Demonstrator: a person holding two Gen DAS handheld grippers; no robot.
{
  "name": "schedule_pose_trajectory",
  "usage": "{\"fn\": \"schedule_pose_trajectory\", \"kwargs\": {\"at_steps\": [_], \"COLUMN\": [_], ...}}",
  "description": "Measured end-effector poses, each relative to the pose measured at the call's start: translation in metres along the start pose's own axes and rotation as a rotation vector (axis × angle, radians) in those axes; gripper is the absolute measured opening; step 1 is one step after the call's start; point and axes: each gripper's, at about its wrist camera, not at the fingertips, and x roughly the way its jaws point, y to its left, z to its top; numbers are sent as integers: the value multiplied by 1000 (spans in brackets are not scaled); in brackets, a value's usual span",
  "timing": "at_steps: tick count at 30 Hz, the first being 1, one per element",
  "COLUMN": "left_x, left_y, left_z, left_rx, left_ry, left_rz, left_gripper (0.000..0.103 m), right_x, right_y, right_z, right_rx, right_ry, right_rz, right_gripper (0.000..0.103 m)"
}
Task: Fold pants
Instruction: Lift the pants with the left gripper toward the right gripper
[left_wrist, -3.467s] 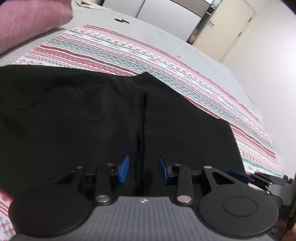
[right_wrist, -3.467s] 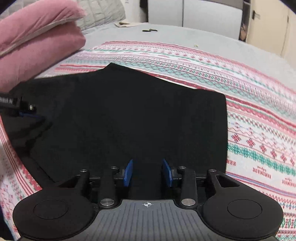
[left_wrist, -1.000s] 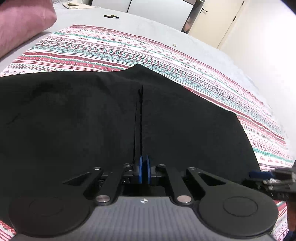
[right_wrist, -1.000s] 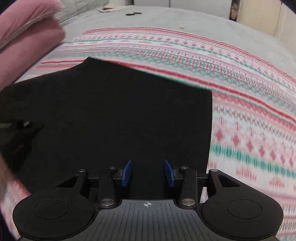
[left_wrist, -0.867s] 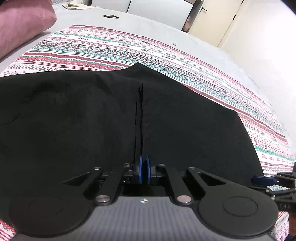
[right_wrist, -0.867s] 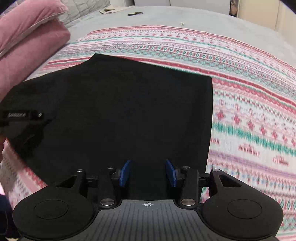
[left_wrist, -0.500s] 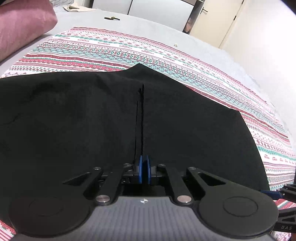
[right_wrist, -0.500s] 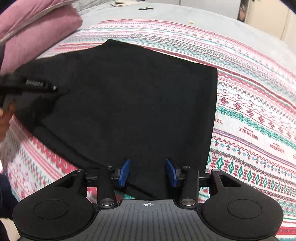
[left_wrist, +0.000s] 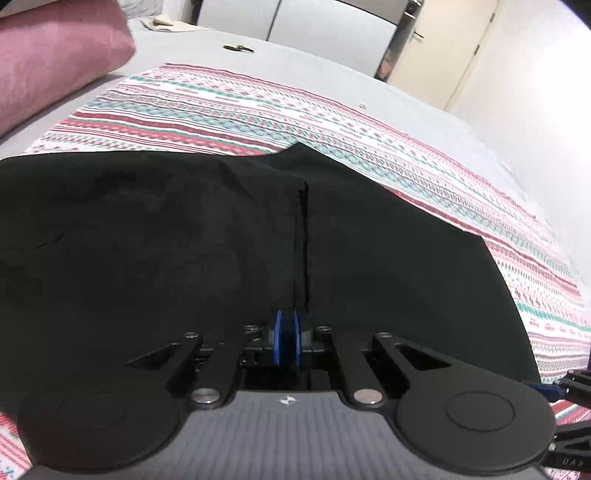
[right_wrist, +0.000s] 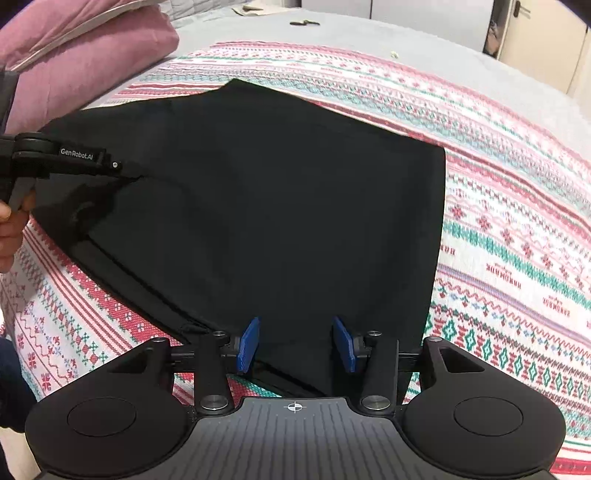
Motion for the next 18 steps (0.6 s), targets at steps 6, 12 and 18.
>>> {"fn": "schedule_pose_trajectory", "kwargs": {"at_steps": [6,12,18], "left_x": [-21,-43,-72], "left_y": [27,57,93], "left_z": [0,0,-5], "left_rx": [-99,-196,-362], "left_ry": [-22,-67,-101], "left_rz": [16,92,146], "left_gripper": [36,42,55], "right_x": [1,2,-4], "right_y": [24,36,45], "right_z": [-1,1,0], "right_rx": [-70,-91,-113], "right_ry": [-62,-98,-153], "right_rz": [25,39,37], "right_gripper": [44,44,44]}}
